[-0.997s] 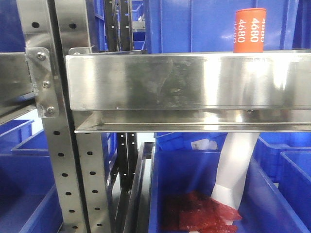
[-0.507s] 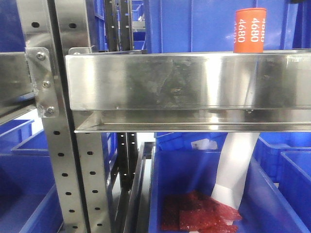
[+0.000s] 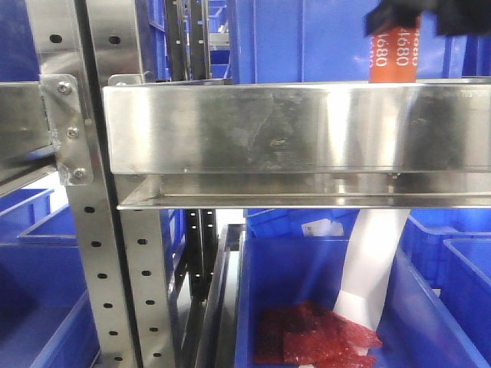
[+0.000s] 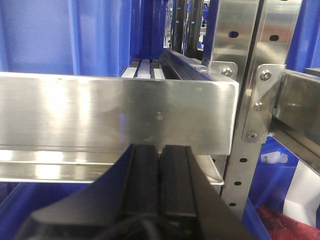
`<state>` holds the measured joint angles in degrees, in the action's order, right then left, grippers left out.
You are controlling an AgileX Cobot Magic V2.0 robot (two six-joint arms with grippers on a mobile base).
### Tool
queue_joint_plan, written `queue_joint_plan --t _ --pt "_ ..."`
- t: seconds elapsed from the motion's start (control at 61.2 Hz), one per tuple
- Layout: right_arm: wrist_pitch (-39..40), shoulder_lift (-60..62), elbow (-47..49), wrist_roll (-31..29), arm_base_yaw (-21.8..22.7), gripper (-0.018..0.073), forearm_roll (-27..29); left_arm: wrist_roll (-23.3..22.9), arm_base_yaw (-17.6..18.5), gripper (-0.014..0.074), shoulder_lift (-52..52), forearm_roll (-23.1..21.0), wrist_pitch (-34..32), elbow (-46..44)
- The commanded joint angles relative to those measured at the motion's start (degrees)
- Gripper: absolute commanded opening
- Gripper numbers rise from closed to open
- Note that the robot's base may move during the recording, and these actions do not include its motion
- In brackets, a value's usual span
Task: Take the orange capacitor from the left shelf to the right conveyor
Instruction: 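Close the right gripper around the orange cylinder and lift it, then withdraw the right arm holding the cylinder back from the shelf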
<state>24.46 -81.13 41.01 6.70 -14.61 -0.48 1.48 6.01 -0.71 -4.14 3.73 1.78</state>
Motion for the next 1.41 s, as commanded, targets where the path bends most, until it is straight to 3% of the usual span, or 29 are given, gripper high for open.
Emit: queue_joint_plan --t 0.0,0.131,0.212,0.441,0.572,0.752,1.046,1.258,1.389 --pt "10.3 -1.0 2.2 -0.4 0.1 0.0624 -0.1 -0.1 0.2 -0.0127 -0.7 -0.1 -5.1 -0.3" --pt "11.9 -4.0 2.2 -0.4 0.1 0.0617 -0.1 -0.1 0.2 -0.0127 -0.7 -0.1 -5.1 -0.3" --pt "11.8 -4.7 2.2 -0.4 0.1 0.0562 -0.1 -0.1 0.2 -0.0127 -0.7 -0.1 -5.1 -0.3" --pt "11.3 -4.1 2.2 -0.4 0.1 0.0239 -0.1 -0.1 0.2 -0.0127 -0.7 -0.1 -5.1 -0.3" --pt "8.0 -1.1 2.2 -0.4 0.1 0.0151 -0.8 -0.1 0.2 -0.0127 -0.7 -0.1 -5.1 -0.3" --pt "1.1 7.5 2.2 -0.4 0.2 0.0137 -0.8 -0.1 0.2 -0.0127 -0.7 -0.1 -5.1 -0.3" --pt "-22.5 24.7 0.7 -0.4 1.5 0.0137 -3.1 -0.1 0.2 -0.0127 -0.7 -0.1 -5.1 -0.3" --pt "-25.2 37.6 -8.6 -0.4 6.3 0.0137 -3.9 -0.1 0.2 -0.0127 -0.7 -0.1 -5.1 -0.3" --pt "-30.5 47.6 -12.9 -0.4 6.5 0.0137 -3.9 -0.1 0.2 -0.0127 -0.7 -0.1 -5.1 -0.3"
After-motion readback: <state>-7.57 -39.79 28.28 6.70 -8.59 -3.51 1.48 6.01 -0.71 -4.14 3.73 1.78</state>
